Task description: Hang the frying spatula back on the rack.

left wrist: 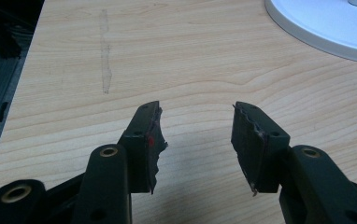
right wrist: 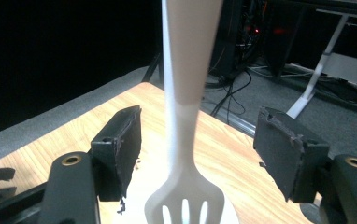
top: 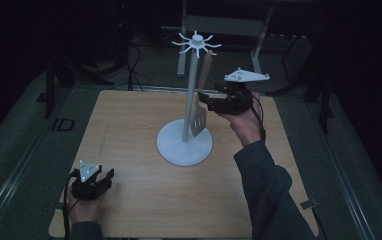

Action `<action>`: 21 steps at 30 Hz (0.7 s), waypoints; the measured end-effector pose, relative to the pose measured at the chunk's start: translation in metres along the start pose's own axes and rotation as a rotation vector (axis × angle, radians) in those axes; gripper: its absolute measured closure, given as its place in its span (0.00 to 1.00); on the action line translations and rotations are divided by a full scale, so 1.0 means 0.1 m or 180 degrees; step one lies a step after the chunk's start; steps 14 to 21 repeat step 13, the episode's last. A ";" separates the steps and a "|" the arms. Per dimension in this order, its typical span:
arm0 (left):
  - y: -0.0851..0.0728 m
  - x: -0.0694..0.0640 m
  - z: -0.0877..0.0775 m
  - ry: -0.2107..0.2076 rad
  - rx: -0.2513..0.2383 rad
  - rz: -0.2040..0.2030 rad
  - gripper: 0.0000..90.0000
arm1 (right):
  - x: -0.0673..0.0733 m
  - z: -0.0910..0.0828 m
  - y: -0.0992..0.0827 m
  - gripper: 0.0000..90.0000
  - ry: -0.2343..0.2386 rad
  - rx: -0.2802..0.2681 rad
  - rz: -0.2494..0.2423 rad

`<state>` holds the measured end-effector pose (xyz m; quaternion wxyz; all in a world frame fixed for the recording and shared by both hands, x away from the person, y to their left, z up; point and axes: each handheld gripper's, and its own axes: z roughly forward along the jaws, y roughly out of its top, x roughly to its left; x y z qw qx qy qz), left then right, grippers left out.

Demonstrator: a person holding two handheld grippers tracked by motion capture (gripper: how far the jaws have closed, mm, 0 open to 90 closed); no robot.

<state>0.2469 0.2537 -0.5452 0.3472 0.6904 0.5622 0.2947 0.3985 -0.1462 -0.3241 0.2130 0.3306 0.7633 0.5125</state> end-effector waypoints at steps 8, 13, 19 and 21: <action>0.00 0.00 0.01 0.0006 0.0025 0.0016 0.58 | -0.07 -0.10 -0.13 0.35 -0.0009 0.0004 0.0053; -0.01 0.00 0.03 0.0003 0.0048 0.0014 0.57 | -0.09 -0.17 -0.27 0.35 -0.0045 0.0044 0.0010; -0.01 0.00 0.03 0.0003 0.0048 0.0014 0.57 | -0.09 -0.17 -0.27 0.35 -0.0045 0.0044 0.0010; -0.01 0.00 0.03 0.0003 0.0048 0.0014 0.57 | -0.09 -0.17 -0.27 0.35 -0.0045 0.0044 0.0010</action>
